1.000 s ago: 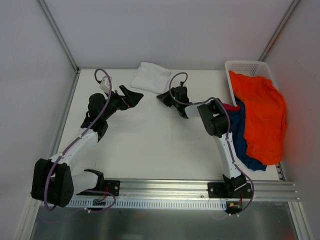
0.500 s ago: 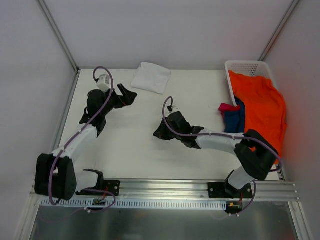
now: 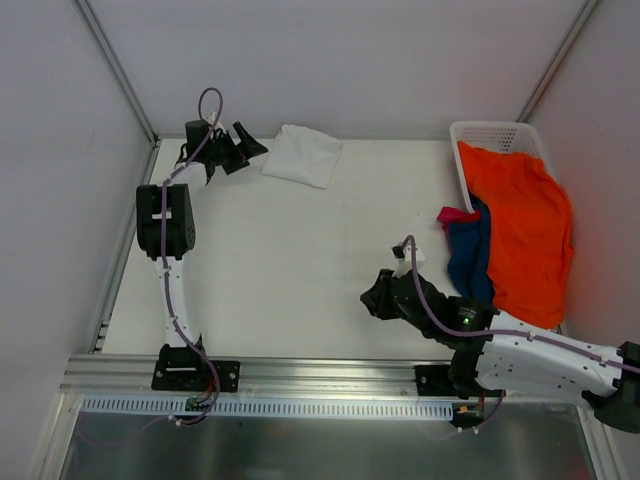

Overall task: Fold and stack the t-shirts
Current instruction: Put the neatly folded tshirt into the corner of the board with the left arm

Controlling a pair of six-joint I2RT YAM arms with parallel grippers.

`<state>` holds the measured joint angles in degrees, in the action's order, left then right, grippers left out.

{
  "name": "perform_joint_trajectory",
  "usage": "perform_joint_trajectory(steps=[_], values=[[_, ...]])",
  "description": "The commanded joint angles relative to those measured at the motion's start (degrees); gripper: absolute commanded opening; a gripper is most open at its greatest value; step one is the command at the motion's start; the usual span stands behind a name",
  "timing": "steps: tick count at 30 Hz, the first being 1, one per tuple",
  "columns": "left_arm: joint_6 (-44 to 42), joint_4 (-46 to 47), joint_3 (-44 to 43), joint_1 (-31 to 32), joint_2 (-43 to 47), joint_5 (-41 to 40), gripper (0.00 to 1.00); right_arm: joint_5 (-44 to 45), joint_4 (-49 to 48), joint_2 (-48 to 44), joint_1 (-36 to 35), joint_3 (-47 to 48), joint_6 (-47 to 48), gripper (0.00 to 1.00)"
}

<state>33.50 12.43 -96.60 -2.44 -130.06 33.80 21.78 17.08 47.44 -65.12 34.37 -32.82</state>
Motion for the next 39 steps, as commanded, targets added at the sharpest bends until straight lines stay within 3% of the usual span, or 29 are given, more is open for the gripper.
perform_joint_trajectory(steps=[1, 6, 10, 17, 28, 31, 32, 33, 35, 36, 38, 39], values=[[2.19, -4.15, -8.68, 0.24, -4.75, 6.11, 0.99, 5.99, 7.26, -4.72, -0.88, -1.41, -1.72, 0.23], [-0.88, -12.24, -16.24, -0.02, -9.25, -1.52, 0.99, 9.33, 13.32, -7.62, -0.88, -0.01, -2.25, 0.23], [-4.22, -19.45, -14.68, 0.06, -7.15, -11.29, 0.99, 11.09, 15.17, -9.29, -0.88, 0.96, -1.20, 0.24], [-3.79, -19.90, -15.45, 2.09, -8.54, -11.56, 0.99, 13.38, 16.49, -9.56, -0.80, 1.49, -0.49, 0.27], [0.42, -20.07, -22.93, 11.57, -15.22, -12.80, 0.99, 14.60, 21.67, -15.88, -0.88, -0.62, -4.27, 0.27], [2.01, -20.07, -23.81, 12.10, -16.19, -12.88, 0.93, 15.83, 23.70, -18.52, -0.88, -0.79, -4.45, 0.27], [2.19, -20.07, -23.81, 12.28, -16.28, -12.97, 0.89, 16.01, 24.22, -19.05, -0.88, -0.88, -4.62, 0.27], [2.36, -20.16, -23.90, 12.28, -16.28, -12.97, 0.71, 16.19, 25.01, -20.01, -0.88, -0.80, -4.62, 0.27], [2.63, -20.07, -24.08, 12.28, -16.45, -12.97, 0.46, 16.63, 25.54, -20.72, -0.88, -0.71, -4.71, 0.28], [2.98, -20.07, -23.99, 12.19, -16.54, -13.15, 0.18, 16.80, 26.07, -21.16, -0.88, -0.79, -4.89, 0.28], [3.59, -20.33, -23.73, 12.11, -16.45, -13.58, 0.01, 16.72, 26.42, -21.60, -0.80, -0.71, -5.06, 0.28], [3.77, -20.34, -23.64, 12.02, -16.45, -13.93, 0.00, 16.63, 26.86, -21.69, -0.88, -0.79, -5.15, 0.28]])
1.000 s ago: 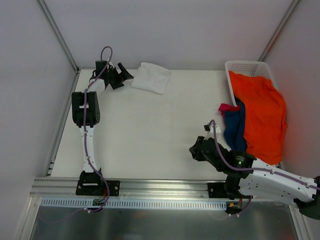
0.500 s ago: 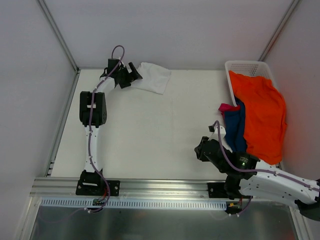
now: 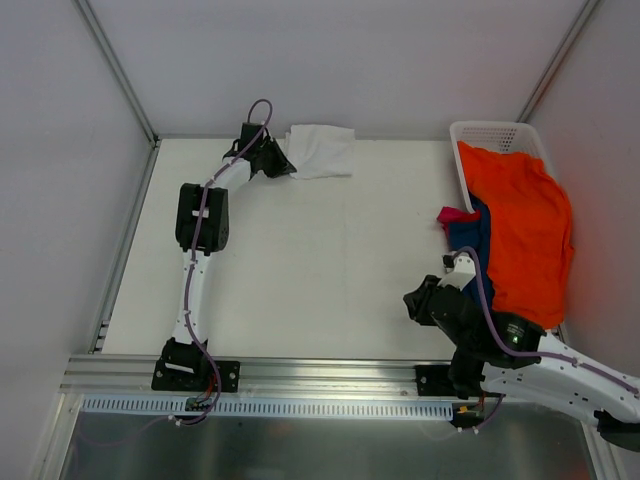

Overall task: Fold and stack the t-shirts
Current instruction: Put the neatly folded tshirt into the corner of the board with the left arm

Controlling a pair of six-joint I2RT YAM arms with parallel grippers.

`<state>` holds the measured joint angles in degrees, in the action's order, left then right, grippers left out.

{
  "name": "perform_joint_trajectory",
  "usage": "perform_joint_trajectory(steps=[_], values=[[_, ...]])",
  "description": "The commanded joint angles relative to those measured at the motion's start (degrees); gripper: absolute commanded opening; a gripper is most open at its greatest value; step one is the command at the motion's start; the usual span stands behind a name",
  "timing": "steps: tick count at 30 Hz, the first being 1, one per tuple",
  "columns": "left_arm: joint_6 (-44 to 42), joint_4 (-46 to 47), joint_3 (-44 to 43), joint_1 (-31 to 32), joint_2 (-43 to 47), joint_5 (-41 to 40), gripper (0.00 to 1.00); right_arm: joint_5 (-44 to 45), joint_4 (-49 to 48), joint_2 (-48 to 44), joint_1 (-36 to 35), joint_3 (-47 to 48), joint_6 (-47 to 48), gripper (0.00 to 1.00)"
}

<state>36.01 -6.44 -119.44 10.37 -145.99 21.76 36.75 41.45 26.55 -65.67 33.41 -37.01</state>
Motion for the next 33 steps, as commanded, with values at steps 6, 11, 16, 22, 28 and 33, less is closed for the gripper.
perform_joint_trajectory(steps=[6, 11, 16, 22, 28, 33], values=[[0.38, -1.74, 0.52, -1.49, 1.05, -2.60, 0.00, 0.78, 3.02, -1.06, -0.34, -0.01, -2.01, 0.28], [-3.13, -1.65, 7.72, -4.83, 8.51, -4.97, 0.00, 0.08, 1.10, -0.71, -0.34, -0.54, -1.66, 0.28], [-5.15, -1.74, 13.35, -12.56, 13.01, -3.75, 0.00, -1.68, -1.46, 0.70, -0.34, -1.94, -1.57, 0.27], [-7.62, -2.35, 13.09, -19.67, 13.54, -2.69, 0.00, -2.83, -1.38, 1.23, -0.34, -3.09, -2.71, 0.26], [-6.39, -2.79, 10.37, -26.27, 11.79, -1.28, 0.00, -2.21, 0.20, -0.35, -0.34, -4.05, -3.59, 0.26], [-7.70, -4.02, 6.33, -31.19, 10.38, -0.49, 0.00, -0.98, 1.09, -0.27, -0.34, -4.32, -3.68, 0.27]])
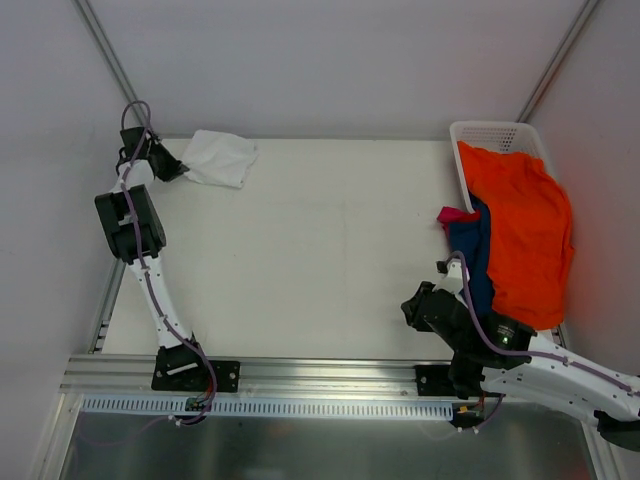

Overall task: Fold and stack the t-shirts
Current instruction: Put the neatly folded tshirt into the corner of the board with the left arm

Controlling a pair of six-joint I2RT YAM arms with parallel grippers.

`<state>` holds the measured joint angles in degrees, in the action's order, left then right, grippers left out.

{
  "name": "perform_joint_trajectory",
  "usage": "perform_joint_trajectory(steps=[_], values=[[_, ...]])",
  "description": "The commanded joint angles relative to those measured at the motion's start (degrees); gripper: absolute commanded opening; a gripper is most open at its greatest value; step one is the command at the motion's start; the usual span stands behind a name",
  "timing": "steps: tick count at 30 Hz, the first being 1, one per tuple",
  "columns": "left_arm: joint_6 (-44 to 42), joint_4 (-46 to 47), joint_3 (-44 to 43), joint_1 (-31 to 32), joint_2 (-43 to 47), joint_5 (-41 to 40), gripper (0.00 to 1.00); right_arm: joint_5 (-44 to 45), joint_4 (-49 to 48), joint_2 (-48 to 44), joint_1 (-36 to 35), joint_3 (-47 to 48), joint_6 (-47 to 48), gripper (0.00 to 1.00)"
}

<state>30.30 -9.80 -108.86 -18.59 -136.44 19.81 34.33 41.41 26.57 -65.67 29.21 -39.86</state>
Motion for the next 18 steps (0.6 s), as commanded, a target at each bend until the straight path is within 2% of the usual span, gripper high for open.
perform_joint_trajectory(steps=[1, 10, 16, 18], values=[[-2.44, -0.92, -4.69, -2.76, 0.57, 1.46, 0.00, 1.71, 1.22, -0.03, -0.25, -0.03, -0.84, 0.27], [-4.20, -2.85, -7.33, -9.26, 1.35, 0.14, 0.00, 1.71, 1.48, 1.56, -0.34, -0.12, -0.40, 0.27], [-4.81, -2.85, -5.14, -11.47, 3.46, -1.09, 0.00, 2.50, 2.10, 0.94, -0.34, -0.12, 1.27, 0.28], [-5.43, -2.77, -2.77, -11.64, 4.60, -4.69, 0.00, 2.50, 2.71, 0.77, -0.34, 0.05, 1.36, 0.29]])
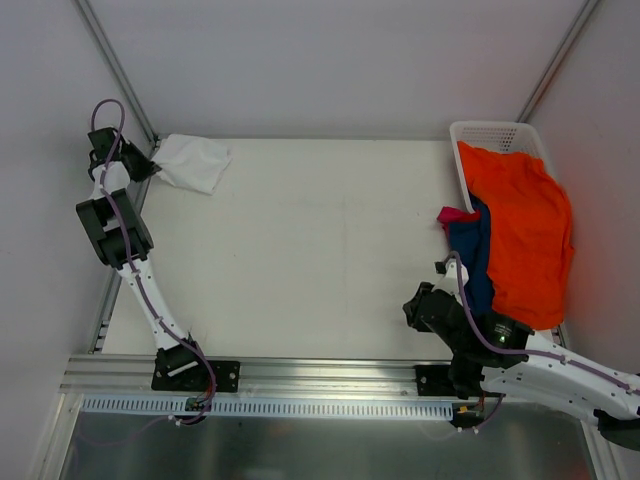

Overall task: Fold and stack the t-shirts
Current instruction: Put the neatly folded tshirt into the corner of the board with the left arm

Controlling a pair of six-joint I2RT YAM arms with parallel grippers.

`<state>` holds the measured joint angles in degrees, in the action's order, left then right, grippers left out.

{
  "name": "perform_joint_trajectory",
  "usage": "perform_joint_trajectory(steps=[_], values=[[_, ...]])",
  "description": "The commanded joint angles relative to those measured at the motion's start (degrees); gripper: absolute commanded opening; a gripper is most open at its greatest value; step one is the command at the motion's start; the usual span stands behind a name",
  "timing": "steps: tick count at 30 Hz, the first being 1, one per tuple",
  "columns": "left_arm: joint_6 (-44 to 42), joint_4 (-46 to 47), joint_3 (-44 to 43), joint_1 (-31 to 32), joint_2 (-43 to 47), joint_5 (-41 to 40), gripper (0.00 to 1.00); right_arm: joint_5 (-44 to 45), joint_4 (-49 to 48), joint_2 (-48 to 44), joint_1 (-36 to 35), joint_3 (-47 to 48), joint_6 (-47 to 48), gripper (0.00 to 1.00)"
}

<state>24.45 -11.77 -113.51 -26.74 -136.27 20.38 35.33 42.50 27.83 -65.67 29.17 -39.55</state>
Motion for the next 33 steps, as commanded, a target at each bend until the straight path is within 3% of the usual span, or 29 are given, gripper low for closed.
perform_joint_trajectory(steps=[1, 2, 3, 5, 9, 11, 18, 21, 28, 33], values=[[0.43, -0.89, 3.81, -3.84, 5.65, -6.48, 0.03, 1.58, 1.79, -0.67, -0.25, 0.19, 1.32, 0.29], [0.69, -0.89, 4.87, -4.10, 6.44, -10.06, 0.15, 1.67, 2.06, -0.76, -0.34, 0.19, 1.32, 0.29], [1.56, -0.89, 6.10, -4.46, 8.11, -11.93, 0.54, 1.67, 2.41, -1.20, -0.34, 0.27, 1.32, 0.29], [2.53, -0.80, 8.74, -5.42, 9.61, -14.66, 0.97, 1.49, 3.20, -1.55, -0.34, 0.10, 1.32, 0.30], [4.20, 1.03, 14.78, -5.43, 14.97, -14.50, 0.99, 1.15, 3.55, -3.22, -0.25, -0.86, 1.32, 0.31], [6.39, 8.06, 18.40, -5.43, 19.17, -11.52, 0.99, 0.71, 3.21, -3.93, -0.34, -1.83, 0.88, 0.31], [12.72, 26.61, 26.59, -4.99, 25.17, 5.27, 0.99, -1.67, 3.38, -7.43, -0.34, -4.12, -0.44, 0.31], [17.55, 33.29, 27.64, -3.94, 24.47, 10.19, 0.99, -1.93, 3.29, -9.11, -0.34, -5.61, -1.14, 0.31], [17.83, 38.49, 24.93, 4.23, 17.64, 9.77, 0.99, -1.85, 2.32, -10.44, -0.25, -5.79, -0.35, 0.31], [19.93, 39.54, 16.06, 9.77, 9.10, 10.56, 0.99, -1.58, 1.01, -8.06, -0.25, -5.96, 0.00, 0.31]])
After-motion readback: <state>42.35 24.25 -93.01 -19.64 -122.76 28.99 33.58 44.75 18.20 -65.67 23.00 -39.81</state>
